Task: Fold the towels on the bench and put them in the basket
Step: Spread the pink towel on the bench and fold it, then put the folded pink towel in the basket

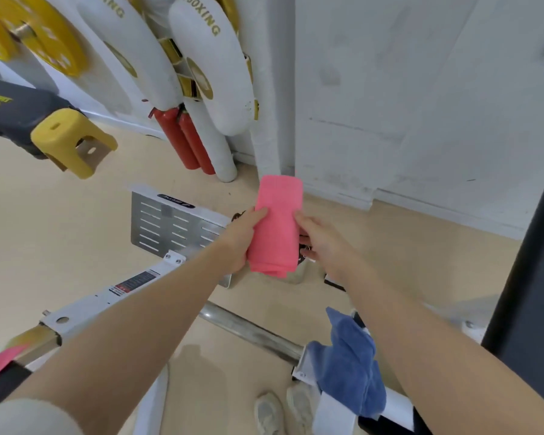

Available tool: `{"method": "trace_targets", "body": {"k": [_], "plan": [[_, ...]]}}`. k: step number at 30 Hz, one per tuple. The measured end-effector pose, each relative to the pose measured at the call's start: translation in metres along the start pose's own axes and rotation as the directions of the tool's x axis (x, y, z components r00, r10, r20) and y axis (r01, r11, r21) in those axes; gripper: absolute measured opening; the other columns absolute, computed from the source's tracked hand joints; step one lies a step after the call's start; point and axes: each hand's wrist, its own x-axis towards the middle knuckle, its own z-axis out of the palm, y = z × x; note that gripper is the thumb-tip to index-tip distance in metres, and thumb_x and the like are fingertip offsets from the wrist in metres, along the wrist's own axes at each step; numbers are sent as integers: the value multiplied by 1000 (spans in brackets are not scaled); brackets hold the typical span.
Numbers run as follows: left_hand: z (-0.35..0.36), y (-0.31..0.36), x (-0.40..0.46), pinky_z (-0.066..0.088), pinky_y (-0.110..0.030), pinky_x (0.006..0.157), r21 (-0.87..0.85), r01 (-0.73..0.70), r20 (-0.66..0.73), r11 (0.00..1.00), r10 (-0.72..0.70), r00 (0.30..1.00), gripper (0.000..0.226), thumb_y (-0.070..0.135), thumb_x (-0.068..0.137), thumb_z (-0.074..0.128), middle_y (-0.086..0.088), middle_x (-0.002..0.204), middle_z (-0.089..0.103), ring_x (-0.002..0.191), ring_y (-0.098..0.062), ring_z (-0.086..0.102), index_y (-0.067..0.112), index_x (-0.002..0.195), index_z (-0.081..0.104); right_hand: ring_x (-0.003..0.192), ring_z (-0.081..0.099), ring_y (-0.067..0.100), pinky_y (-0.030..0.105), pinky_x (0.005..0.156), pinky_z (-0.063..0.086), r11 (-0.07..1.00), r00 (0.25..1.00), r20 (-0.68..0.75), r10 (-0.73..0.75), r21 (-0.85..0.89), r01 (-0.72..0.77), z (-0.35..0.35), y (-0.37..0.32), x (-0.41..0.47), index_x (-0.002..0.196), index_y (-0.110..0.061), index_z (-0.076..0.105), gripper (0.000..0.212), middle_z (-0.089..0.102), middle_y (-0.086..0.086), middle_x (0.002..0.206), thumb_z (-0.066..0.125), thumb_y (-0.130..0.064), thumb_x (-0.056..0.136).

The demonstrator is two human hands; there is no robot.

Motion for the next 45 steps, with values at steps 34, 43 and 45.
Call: {"method": "trace_targets", "body": {"k": [34,43,45], "plan": [[-122,-206,482,-6,-27,115,721,-616,573,-318,-226,788,103,44,85,59,-11,155,-19,145,-21,-13,3,146,-13,105,51,26,41,94,42,972,849,-507,152,-79,-221,-11,256,443,126,-3,42,38,54,13,118,54,-14,92],[-117,-220,489,-10,-28,114,764,-567,547,-307,-158,822,108,49,81,61,-8,156,-19,145,-20,-12,8,147,-14,120,50,41,43,98,43,449,802,-537,-261,-803,-392,14,276,444,143,2,24,73,37,25,141,62,-21,85],[-117,-220,490,-10,-28,114,765,-564,549,-310,-143,823,109,49,80,63,-7,156,-18,145,-19,-11,8,147,-12,123,51,37,41,101,42,217,852,-338,-400,-938,-271,19,277,437,140,-6,34,56,37,18,143,46,-18,87]]}}
